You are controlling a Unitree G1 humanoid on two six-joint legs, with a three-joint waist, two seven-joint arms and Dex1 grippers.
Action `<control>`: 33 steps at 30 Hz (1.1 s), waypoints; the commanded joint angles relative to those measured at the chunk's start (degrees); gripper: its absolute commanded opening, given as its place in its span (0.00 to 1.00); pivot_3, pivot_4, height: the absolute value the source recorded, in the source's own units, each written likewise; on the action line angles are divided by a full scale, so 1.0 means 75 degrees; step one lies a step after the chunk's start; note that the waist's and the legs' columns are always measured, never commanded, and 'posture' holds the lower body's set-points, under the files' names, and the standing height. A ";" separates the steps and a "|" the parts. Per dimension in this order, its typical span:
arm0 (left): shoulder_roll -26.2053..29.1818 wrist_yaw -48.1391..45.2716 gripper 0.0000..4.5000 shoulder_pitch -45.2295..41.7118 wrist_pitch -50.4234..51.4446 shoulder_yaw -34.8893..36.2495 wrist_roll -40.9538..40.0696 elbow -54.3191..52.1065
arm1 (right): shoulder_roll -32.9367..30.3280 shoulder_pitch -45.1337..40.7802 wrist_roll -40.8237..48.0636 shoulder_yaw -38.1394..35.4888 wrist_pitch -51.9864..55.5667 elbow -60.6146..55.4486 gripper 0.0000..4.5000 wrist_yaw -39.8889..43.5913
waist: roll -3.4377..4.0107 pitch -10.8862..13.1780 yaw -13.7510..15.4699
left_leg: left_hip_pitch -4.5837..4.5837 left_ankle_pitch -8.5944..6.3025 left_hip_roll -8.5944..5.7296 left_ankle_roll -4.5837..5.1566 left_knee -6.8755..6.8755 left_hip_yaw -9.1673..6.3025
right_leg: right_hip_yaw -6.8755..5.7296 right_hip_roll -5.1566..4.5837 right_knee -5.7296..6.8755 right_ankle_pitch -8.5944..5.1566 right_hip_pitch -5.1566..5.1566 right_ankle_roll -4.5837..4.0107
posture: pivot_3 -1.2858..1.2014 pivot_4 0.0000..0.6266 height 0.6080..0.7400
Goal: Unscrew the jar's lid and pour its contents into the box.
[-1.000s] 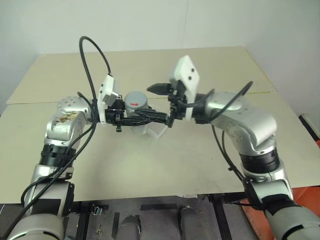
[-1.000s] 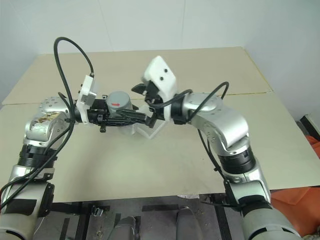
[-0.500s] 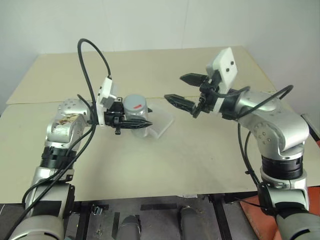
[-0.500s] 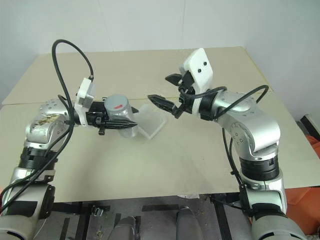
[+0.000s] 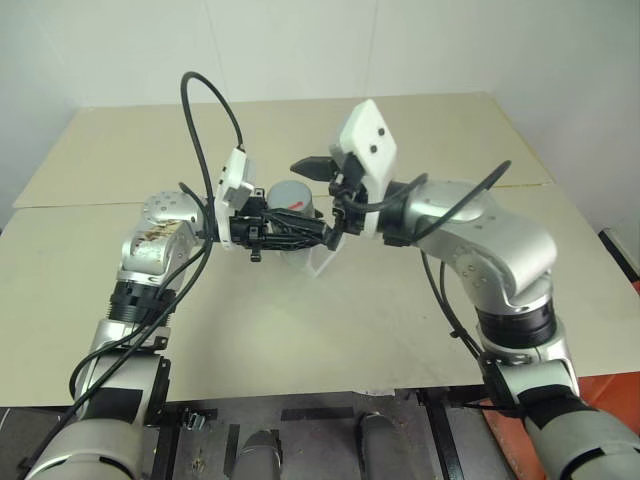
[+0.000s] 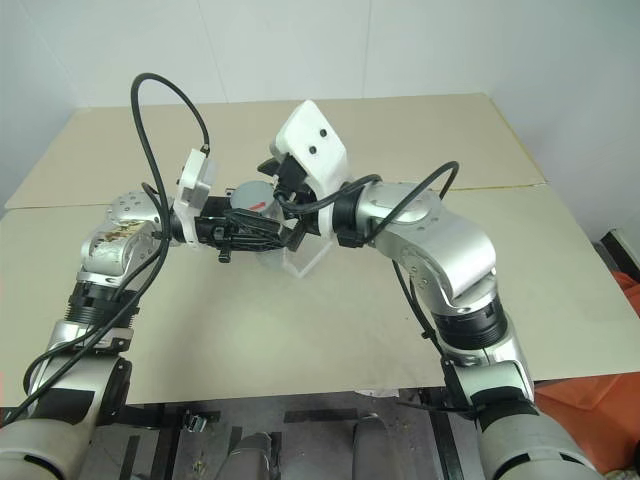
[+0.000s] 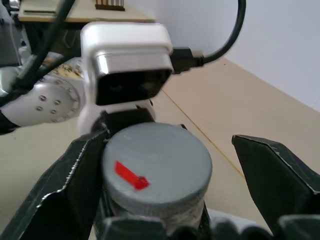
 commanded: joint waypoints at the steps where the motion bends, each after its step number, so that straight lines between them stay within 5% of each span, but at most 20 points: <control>1: 0.0122 -0.0102 0.42 -0.0115 -0.0148 0.0138 -0.0015 -0.0176 | 0.0073 -0.0253 -0.0221 -0.0246 -0.0249 0.0070 0.99 -0.0157 | 0.0000 0.0000 0.0000 | 0.0000 0.0000 0.0000 0.0000 0.0000 0.0000 | 0.0000 0.0000 0.0000 0.0000 0.0000 0.0000 | 0.52 0.24 1.00; 25: 0.0357 -0.0161 0.42 -0.0023 -0.0213 0.0271 0.0053 -0.0040 | -0.1620 0.0881 0.0517 -0.1544 -0.0239 -0.1001 0.99 0.0781 | 0.0000 0.0000 0.0001 | -0.0001 0.0000 0.0000 0.0001 -0.0001 0.0002 | 0.0000 0.0000 0.0000 0.0000 0.0001 0.0000 | 0.52 0.24 1.00; 33: -0.0038 -0.0205 0.42 -0.0312 -0.0423 0.0135 0.0204 0.0360 | -0.0688 0.0265 0.0700 -0.0939 0.0045 -0.1229 0.99 0.0166 | 0.0000 0.0000 -0.0007 | 0.0003 0.0000 0.0000 0.0001 0.0000 0.0000 | 0.0000 0.0001 0.0003 0.0000 0.0002 0.0000 | 0.52 0.24 1.00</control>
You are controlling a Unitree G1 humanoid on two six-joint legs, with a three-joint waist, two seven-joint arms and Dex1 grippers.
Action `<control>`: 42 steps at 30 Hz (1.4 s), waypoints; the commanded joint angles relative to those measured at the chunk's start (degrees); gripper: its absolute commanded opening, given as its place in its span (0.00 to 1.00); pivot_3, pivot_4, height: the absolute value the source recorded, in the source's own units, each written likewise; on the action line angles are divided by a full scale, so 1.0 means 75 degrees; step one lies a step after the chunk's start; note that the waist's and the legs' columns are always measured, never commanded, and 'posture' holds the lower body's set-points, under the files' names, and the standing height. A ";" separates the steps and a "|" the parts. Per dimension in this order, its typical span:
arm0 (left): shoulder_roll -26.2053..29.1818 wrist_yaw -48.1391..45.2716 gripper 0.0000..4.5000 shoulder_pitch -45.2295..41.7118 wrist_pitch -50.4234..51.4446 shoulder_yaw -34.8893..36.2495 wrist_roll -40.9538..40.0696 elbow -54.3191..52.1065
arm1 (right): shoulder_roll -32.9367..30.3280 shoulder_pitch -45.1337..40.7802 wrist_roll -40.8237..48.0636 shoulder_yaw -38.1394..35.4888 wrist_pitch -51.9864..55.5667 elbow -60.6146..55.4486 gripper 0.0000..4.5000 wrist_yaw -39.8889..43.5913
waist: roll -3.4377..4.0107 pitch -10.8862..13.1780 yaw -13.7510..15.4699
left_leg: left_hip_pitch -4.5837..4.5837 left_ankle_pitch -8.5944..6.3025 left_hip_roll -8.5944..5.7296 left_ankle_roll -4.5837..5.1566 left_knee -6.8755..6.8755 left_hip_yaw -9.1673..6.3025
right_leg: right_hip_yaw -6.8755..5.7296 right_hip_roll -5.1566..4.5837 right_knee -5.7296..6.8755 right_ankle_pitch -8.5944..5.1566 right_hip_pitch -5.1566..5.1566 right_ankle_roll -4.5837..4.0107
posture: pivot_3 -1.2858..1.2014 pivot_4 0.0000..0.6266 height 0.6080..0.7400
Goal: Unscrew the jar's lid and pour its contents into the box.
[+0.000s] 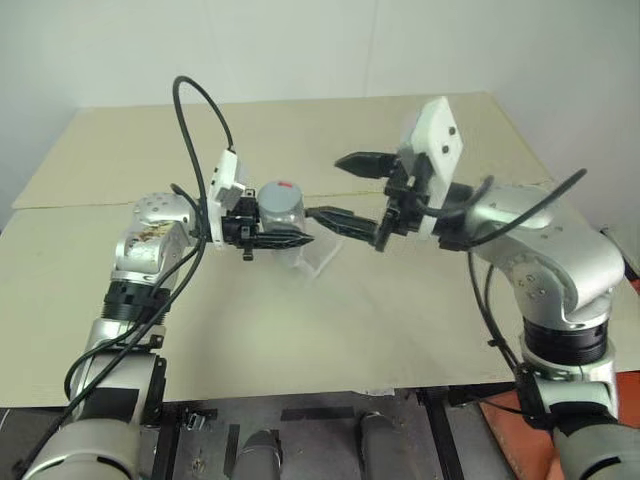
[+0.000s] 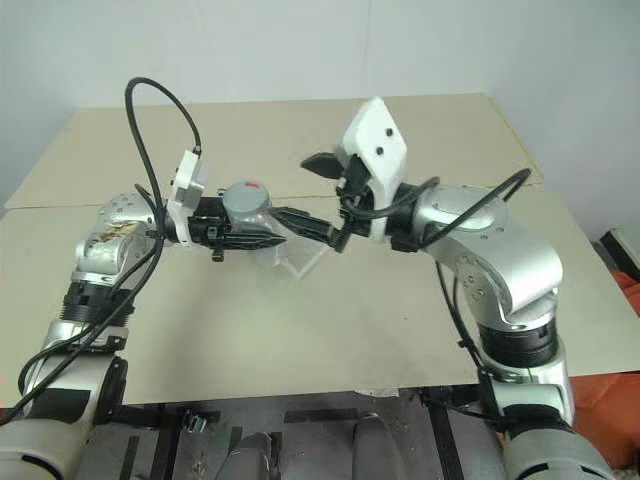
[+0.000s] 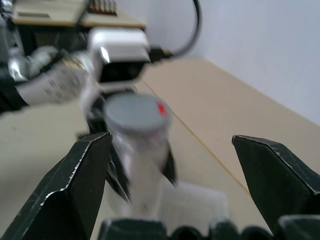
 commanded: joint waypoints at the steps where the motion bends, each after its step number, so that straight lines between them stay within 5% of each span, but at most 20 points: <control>1: -0.0037 -0.0095 0.42 -0.0223 -0.0147 0.0048 -0.0017 -0.0043 | 0.0363 -0.0340 -0.0310 0.0390 -0.0048 0.0054 0.99 -0.0443 | 0.0000 0.0000 -0.0006 | -0.0001 0.0000 0.0000 0.0000 0.0000 0.0000 | 0.0000 0.0000 -0.0001 0.0000 0.0001 0.0000 | 0.52 0.24 1.00; 12: 0.0007 -0.0117 0.42 -0.0137 -0.0093 0.0084 -0.0056 -0.0215 | 0.0999 -0.0720 -0.1218 0.0996 -0.0447 0.1126 0.99 -0.0663 | 0.0000 0.0000 0.0003 | -0.0004 0.0001 -0.0001 -0.0001 0.0001 -0.0001 | -0.0001 0.0000 -0.0001 0.0000 -0.0003 0.0000 | 0.52 0.24 1.00; 42: 0.0174 -0.0169 0.42 -0.0164 -0.0121 0.0094 -0.0041 -0.0134 | -0.0270 -0.0349 -0.0700 -0.0213 -0.0315 0.0740 0.99 -0.0183 | 0.0000 0.0000 0.0004 | -0.0006 0.0000 -0.0001 0.0000 0.0000 0.0001 | 0.0000 -0.0001 -0.0004 0.0000 -0.0001 0.0001 | 0.52 0.24 1.00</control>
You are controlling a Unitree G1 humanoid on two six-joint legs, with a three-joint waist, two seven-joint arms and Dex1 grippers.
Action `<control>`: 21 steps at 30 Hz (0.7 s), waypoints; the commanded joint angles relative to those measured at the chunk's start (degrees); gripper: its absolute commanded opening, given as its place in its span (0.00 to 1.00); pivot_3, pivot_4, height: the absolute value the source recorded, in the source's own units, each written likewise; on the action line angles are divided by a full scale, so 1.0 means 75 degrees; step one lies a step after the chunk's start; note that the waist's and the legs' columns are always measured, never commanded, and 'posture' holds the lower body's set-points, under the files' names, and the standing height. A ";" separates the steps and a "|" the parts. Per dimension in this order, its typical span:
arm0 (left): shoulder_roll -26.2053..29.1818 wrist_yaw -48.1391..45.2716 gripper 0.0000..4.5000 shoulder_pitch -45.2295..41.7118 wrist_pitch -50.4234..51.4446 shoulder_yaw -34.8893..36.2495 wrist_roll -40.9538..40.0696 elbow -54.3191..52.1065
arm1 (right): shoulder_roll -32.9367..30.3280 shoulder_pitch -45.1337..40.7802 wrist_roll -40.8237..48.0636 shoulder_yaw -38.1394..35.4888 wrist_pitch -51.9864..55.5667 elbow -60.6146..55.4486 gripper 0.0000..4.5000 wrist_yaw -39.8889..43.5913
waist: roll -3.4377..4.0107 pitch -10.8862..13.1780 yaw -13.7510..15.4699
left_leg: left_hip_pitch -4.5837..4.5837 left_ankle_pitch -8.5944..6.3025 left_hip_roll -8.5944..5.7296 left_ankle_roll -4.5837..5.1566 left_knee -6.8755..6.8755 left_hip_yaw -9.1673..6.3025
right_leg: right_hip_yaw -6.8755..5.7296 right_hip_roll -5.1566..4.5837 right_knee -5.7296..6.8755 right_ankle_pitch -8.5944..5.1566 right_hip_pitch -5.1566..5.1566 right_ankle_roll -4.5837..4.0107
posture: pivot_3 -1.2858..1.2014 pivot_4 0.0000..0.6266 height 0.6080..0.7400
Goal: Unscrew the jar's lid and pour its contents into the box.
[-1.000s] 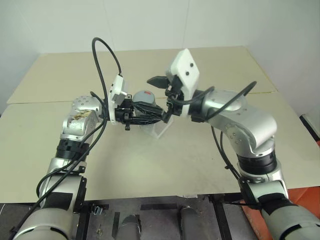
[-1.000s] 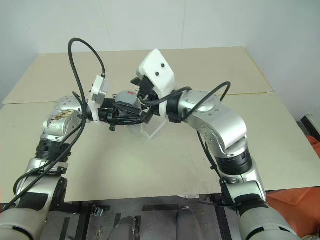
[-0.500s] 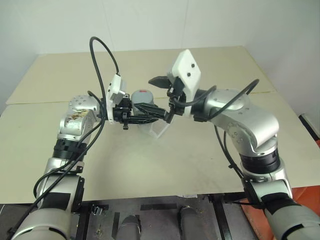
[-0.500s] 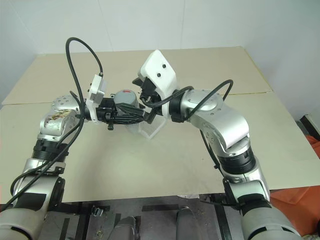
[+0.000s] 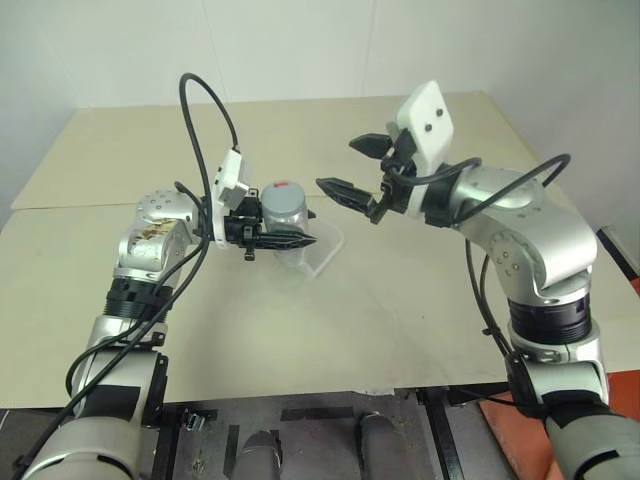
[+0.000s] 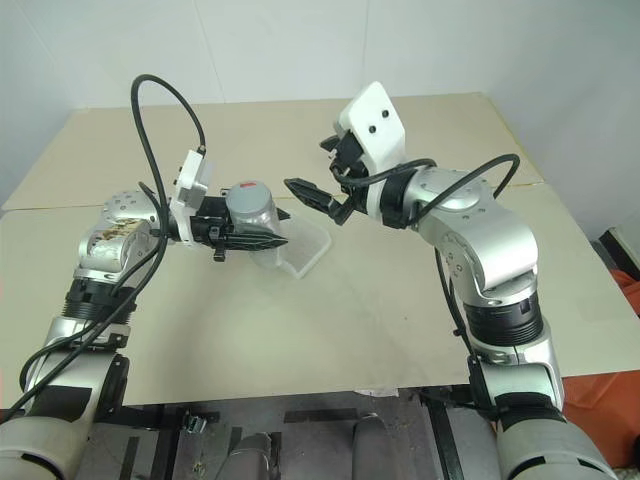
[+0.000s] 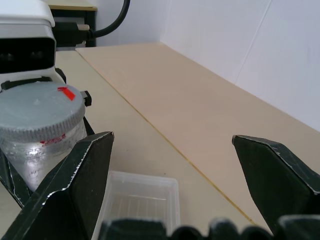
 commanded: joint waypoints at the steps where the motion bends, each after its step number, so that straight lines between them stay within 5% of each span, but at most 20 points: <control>1: 0.0050 -0.0025 0.42 -0.0147 -0.0101 0.0148 -0.0055 -0.0161 | -0.0039 -0.0184 0.0432 -0.0479 0.0041 -0.0595 0.99 0.0186 | 0.0000 0.0000 0.0004 | -0.0001 0.0000 0.0000 0.0000 0.0000 -0.0001 | 0.0000 0.0000 -0.0001 0.0000 0.0000 0.0000 | 0.52 0.24 1.00; 21: -0.0183 -0.0158 0.42 -0.0239 -0.0136 0.0029 0.0001 -0.0035 | 0.1153 -0.0552 0.0793 0.0528 0.0142 -0.0331 0.99 0.0205 | 0.0000 0.0000 -0.0002 | 0.0002 0.0000 0.0000 -0.0001 0.0001 -0.0003 | -0.0001 0.0000 0.0002 0.0000 0.0000 0.0000 | 0.52 0.24 1.00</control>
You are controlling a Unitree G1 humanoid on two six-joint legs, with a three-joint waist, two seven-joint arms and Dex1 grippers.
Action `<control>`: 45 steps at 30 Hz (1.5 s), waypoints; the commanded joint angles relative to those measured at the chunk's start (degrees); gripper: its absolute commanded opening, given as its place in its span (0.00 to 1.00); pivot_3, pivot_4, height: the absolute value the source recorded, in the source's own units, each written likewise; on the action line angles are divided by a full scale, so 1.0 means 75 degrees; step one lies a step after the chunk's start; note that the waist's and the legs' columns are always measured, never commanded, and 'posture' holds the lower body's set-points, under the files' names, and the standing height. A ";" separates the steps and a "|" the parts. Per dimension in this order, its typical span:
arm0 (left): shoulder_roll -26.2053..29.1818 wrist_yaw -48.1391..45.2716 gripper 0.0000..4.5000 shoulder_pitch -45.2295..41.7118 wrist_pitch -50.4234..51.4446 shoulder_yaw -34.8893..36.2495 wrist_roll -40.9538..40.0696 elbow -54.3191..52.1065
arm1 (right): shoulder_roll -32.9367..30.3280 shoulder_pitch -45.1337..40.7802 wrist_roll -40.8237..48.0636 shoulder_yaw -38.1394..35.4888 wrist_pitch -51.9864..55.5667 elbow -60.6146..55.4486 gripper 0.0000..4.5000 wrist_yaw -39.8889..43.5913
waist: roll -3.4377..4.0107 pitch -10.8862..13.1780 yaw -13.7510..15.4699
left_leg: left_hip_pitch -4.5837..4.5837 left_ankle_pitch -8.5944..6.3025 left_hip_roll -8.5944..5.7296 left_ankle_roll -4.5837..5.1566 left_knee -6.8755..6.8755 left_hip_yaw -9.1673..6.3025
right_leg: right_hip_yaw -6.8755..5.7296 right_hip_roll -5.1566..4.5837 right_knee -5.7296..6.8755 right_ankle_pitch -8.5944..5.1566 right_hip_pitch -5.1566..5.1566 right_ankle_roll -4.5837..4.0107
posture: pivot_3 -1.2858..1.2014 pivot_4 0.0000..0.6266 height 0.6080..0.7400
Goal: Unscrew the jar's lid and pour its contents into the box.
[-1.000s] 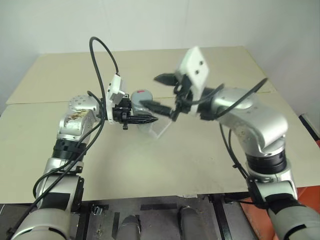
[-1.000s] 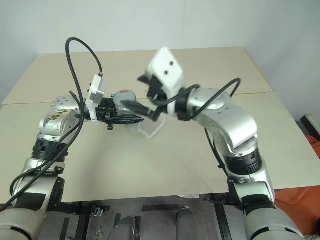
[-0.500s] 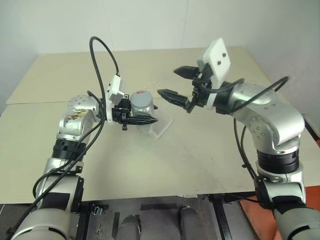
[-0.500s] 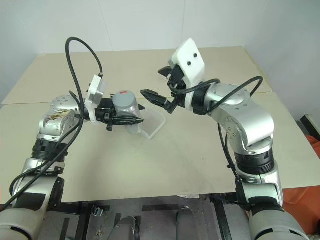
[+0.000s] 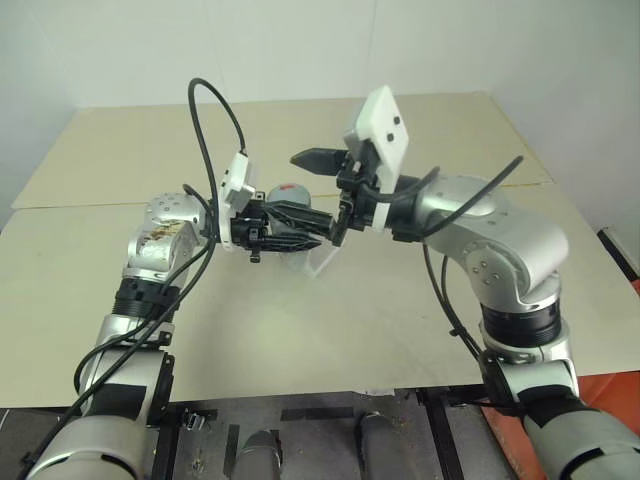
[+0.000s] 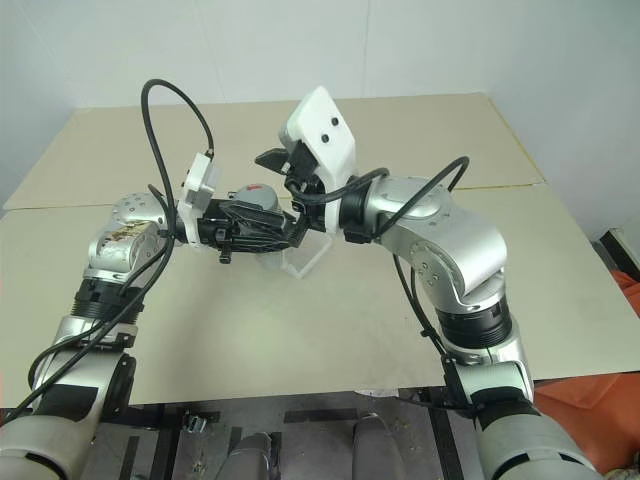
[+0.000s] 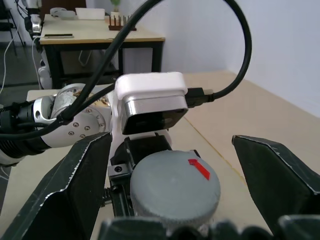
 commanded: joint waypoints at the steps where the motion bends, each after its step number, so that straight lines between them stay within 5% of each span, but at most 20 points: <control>1: 0.0082 -0.0068 0.42 -0.0153 -0.0099 0.0094 -0.0031 -0.0243 | 0.0104 -0.0248 -0.0157 0.0123 -0.0263 0.0095 0.99 0.0116 | 0.0000 0.0000 0.0000 | 0.0000 0.0000 0.0000 0.0000 0.0000 0.0000 | 0.0000 0.0000 0.0000 0.0000 0.0000 0.0000 | 0.52 0.24 1.00; 15: 0.0267 -0.0018 0.42 -0.0005 0.0002 0.0167 -0.0083 -0.0518 | 0.0234 -0.0345 -0.0582 0.0147 -0.0629 0.0742 0.99 0.0457 | 0.0000 0.0000 -0.0001 | 0.0000 0.0000 0.0000 0.0000 0.0000 -0.0001 | 0.0000 0.0000 0.0000 0.0000 -0.0001 0.0000 | 0.52 0.24 1.00; 45: 0.0314 -0.0069 0.42 -0.0052 -0.0067 0.0104 -0.0043 -0.0385 | -0.1287 0.0758 0.0024 -0.0823 -0.0215 -0.0355 0.99 0.0542 | 0.0000 0.0000 -0.0002 | -0.0002 0.0000 0.0000 0.0001 -0.0001 0.0001 | 0.0000 0.0000 -0.0002 0.0000 -0.0001 0.0000 | 0.52 0.24 1.00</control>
